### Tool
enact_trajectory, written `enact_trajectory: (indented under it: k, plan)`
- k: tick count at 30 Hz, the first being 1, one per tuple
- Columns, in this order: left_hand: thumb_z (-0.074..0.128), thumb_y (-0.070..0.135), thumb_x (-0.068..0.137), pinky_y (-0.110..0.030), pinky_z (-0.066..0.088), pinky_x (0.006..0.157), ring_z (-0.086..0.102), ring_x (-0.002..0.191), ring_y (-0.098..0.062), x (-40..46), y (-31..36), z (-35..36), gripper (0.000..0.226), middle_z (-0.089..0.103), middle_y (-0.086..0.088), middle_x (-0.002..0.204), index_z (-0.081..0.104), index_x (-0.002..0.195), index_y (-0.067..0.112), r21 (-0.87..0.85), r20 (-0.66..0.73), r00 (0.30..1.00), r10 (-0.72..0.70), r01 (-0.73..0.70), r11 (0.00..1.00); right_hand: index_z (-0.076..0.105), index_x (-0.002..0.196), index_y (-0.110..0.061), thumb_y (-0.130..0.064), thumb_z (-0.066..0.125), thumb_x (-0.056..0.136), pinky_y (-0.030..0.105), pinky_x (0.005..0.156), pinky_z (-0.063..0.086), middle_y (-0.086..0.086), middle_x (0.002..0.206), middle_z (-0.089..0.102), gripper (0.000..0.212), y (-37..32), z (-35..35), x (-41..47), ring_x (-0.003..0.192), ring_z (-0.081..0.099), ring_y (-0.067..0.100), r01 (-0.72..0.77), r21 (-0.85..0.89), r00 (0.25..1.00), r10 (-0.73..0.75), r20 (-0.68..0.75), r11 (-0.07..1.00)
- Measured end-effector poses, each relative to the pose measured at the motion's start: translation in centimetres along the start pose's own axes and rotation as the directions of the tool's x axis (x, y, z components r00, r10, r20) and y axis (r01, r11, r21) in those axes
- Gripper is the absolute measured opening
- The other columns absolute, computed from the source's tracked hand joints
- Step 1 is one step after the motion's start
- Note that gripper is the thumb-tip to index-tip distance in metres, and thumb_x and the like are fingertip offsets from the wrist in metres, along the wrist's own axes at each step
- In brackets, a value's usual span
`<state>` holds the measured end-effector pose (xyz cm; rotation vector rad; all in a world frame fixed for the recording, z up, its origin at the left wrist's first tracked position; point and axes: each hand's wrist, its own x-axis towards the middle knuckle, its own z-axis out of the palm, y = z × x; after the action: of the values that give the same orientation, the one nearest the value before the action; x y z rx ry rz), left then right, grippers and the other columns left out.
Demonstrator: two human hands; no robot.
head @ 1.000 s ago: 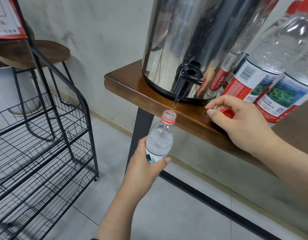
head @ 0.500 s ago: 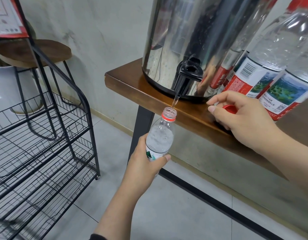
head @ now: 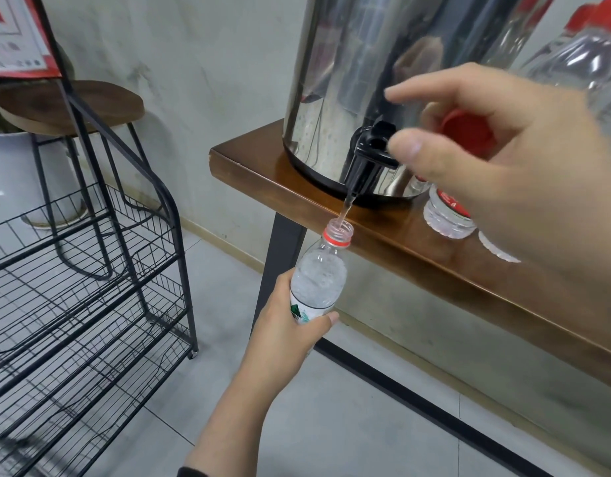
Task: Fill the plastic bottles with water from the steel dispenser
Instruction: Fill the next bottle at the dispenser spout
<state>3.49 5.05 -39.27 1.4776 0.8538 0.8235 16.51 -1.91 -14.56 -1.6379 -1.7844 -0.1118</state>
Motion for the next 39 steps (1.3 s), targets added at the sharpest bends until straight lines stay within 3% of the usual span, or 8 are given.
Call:
enact_trajectory:
  k: [2,6,9,16,22,39]
  plan:
    - [0.082,0.028,0.083,-0.007,0.047,0.070,0.064,0.096,-0.004,0.1,0.0,0.0,0.059,0.067,0.020,0.110,0.048,0.129,0.042,-0.002,-0.002,1.000,0.001,-0.001,1.000,0.064,0.125,-0.042,-0.062,0.060,0.090,0.021,0.076,0.040,-0.013,0.088,0.059,0.041,-0.4,0.2,0.4,0.083,0.056,0.004,0.052,-0.133,0.996,-0.041,0.082,0.990]
    - [0.082,0.035,0.079,-0.011,0.047,0.068,0.063,0.085,-0.008,0.3,-0.4,0.2,0.059,0.067,0.017,0.103,0.048,0.126,0.046,-0.016,-0.007,1.000,0.001,-0.002,1.000,0.068,0.118,-0.041,-0.063,0.056,0.089,0.023,0.070,0.037,-0.020,0.079,0.050,0.039,-0.3,0.6,1.3,0.081,0.053,0.002,0.117,-0.249,0.987,-0.084,0.138,0.962]
    - [0.081,0.041,0.075,-0.019,0.049,0.068,0.061,0.080,-0.009,0.4,-0.8,0.2,0.060,0.067,0.016,0.101,0.047,0.124,0.051,-0.031,0.005,1.000,-0.007,0.007,0.999,0.069,0.118,-0.040,-0.062,0.058,0.089,0.022,0.069,0.035,-0.021,0.078,0.048,0.038,-0.2,0.5,1.5,0.078,0.052,-0.001,0.158,-0.270,0.980,-0.118,0.159,0.950]
    - [0.082,0.035,0.079,-0.018,0.049,0.069,0.063,0.082,-0.006,0.7,-1.1,0.2,0.059,0.068,0.020,0.104,0.048,0.124,0.051,-0.015,-0.004,1.000,0.000,0.000,1.000,0.069,0.119,-0.037,-0.058,0.056,0.089,0.023,0.070,0.036,-0.021,0.079,0.048,0.039,-0.1,0.5,1.6,0.079,0.051,-0.002,0.191,-0.302,0.974,-0.142,0.177,0.934]
    - [0.075,0.057,0.063,-0.024,0.051,0.068,0.058,0.076,-0.011,0.8,-1.4,0.5,0.067,0.065,0.015,0.099,0.047,0.124,0.051,-0.062,0.007,1.000,-0.008,0.009,0.998,0.069,0.118,-0.039,-0.058,0.057,0.089,0.018,0.068,0.034,-0.018,0.076,0.047,0.036,-0.1,0.5,1.7,0.076,0.052,-0.001,0.196,-0.310,0.973,-0.144,0.181,0.930]
    - [0.074,0.058,0.062,-0.024,0.049,0.066,0.057,0.074,-0.011,1.0,-1.7,0.5,0.068,0.064,0.014,0.097,0.047,0.124,0.051,-0.075,0.007,1.000,-0.025,0.026,0.997,0.070,0.119,-0.033,-0.054,0.058,0.092,0.019,0.068,0.035,-0.022,0.076,0.045,0.036,-0.2,0.6,1.7,0.075,0.050,-0.003,0.222,-0.320,0.967,-0.167,0.191,0.921]
